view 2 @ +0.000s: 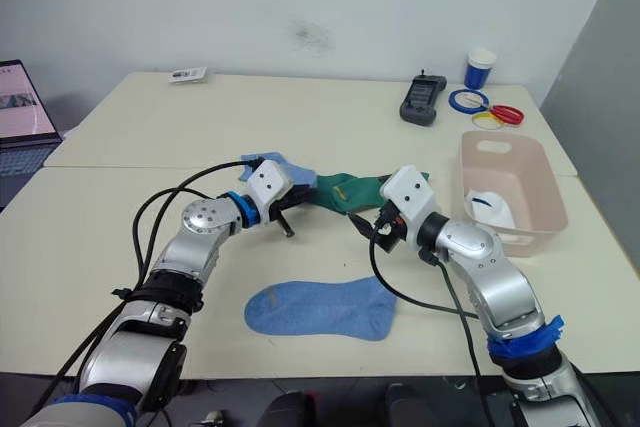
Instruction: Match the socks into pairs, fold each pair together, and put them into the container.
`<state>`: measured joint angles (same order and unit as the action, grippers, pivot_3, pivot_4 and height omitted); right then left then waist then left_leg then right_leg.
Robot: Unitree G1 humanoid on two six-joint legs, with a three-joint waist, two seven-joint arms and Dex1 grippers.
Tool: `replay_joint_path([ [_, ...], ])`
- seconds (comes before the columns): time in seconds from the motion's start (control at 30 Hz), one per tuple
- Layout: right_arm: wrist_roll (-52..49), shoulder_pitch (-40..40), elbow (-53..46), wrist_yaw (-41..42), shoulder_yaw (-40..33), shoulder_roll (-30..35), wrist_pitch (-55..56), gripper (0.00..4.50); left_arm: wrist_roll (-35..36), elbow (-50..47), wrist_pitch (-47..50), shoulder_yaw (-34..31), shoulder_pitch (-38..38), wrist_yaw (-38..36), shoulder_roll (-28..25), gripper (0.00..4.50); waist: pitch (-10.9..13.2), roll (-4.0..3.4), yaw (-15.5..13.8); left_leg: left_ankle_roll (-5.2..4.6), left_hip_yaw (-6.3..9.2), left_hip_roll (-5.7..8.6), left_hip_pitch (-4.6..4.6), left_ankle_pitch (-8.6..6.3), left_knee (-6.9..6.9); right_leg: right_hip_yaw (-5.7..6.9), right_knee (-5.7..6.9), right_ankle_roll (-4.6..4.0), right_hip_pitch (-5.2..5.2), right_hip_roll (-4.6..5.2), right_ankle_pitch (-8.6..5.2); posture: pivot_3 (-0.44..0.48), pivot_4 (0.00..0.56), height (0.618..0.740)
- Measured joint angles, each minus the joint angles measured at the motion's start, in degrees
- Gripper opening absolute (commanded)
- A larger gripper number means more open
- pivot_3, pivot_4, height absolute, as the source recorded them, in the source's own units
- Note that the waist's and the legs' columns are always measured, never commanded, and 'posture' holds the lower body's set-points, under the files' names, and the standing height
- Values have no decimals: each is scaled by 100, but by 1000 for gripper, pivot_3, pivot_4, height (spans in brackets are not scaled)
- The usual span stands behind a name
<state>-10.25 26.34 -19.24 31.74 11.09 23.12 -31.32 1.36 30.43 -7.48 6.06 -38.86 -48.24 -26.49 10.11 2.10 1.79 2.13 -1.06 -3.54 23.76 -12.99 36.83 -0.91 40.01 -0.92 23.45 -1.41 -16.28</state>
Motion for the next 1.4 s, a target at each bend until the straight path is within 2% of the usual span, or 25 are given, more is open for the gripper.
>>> replay_joint_path([
  [0.13, -1, 23, 102, 85, -44, 34, 68, 4500, 618, -2033, 726, 227, 971, -878, -309, 19, 0, 0, -9, 2, 4, -7, 2, 1, 1, 1, 0, -5, 0, 5, 2, 0, 150, 740],
  [0.27, -4, -38, 188, 280, -136, 298, 187, 4500, 1186, -3973, 1220, 309, 1880, -1780, -1255, 19, 2, -3, 4, 0, 5, -7, -4, 0, 0, -1, -1, 12, -2, 4, -8, 0, 150, 740],
  [0.4, -2, -80, 464, 563, -273, 596, 363, 4500, 1458, -5009, 920, 311, 2832, -2711, -2232, 19, 5, -10, 4, -1, -7, -5, -23, -1, -4, -10, -4, 17, -14, 5, -16, 0, 150, 740],
  [0.5, -3, -84, 642, 774, -284, 673, 408, 4500, 1539, -5085, 549, 188, 3325, -3122, -2658, 19, 5, -11, -1, -2, -10, -6, -29, -1, -6, -10, -4, 13, -16, 4, -20, 0, 150, 740],
  [0.57, -8, -70, 727, 880, -222, 645, 366, 4500, 1555, -5085, 351, 75, 3479, -3228, -2754, 19, 5, -11, -4, -3, -12, -6, -29, -2, -7, -11, -5, 12, -16, 4, -21, 0, 150, 740],
  [0.7, -42, 182, 1146, 1065, 131, 259, -3, 4500, 1534, -5101, 138, 78, 3586, -3219, -2719, 19, 6, -12, 12, -4, -21, -7, -31, -2, -7, -19, -3, 12, -14, 1, -21, 0, 150, 740],
  [0.8, -292, 718, 1768, 1132, 247, -435, -438, 4500, 1448, -5099, 53, 161, 3579, -3115, -2595, 19, 6, -13, 21, -4, -20, -14, -34, -2, -7, -21, -1, 12, -14, -12, -20, 0, 150, 740],
  [0.87, -380, 1132, 2164, 1288, 411, -662, -675, 4500, 1379, -5082, 23, 241, 3562, -3097, -2577, 19, 7, -13, 7, -4, -17, -15, -33, -2, -8, -18, -2, 11, -14, -17, -20, 0, 150, 740],
  [1.03, -188, 1773, 3398, 1702, 877, -870, -705, 4500, 1311, -5055, -23, 257, 3481, -2964, -2537, 19, 7, -14, -24, -8, -21, -13, -31, -5, -8, -19, -7, 11, -14, -15, -21, 0, 150, 740],
  [1.2, 72, 2198, 4530, 1839, 1045, -1247, -388, 4500, 1271, -5054, -48, 255, 3603, -2812, -2525, 19, 8, -15, 20, -10, -28, -19, -33, -6, -9, -28, -1, 9, -8, -14, -20, 0, 150, 740],
  [1.3, 213, 2367, 4911, 1917, 1045, -1382, -140, 3885, 1256, -5071, -47, 256, 3642, -2718, -2520, 0, 8, -16, 6, -10, -18, -22, -33, -6, -11, -19, 1, 8, -8, -19, -19, 0, 150, 740],
  [1.4, 237, 2392, 5116, 1976, 1027, -1487, 23, 2817, 1243, -5081, -39, 256, 3647, -2628, -2518, 0, 8, -16, 2, -10, -22, -21, -33, -6, -11, -22, 0, 8, -8, -17, -20, 0, 150, 740],
])
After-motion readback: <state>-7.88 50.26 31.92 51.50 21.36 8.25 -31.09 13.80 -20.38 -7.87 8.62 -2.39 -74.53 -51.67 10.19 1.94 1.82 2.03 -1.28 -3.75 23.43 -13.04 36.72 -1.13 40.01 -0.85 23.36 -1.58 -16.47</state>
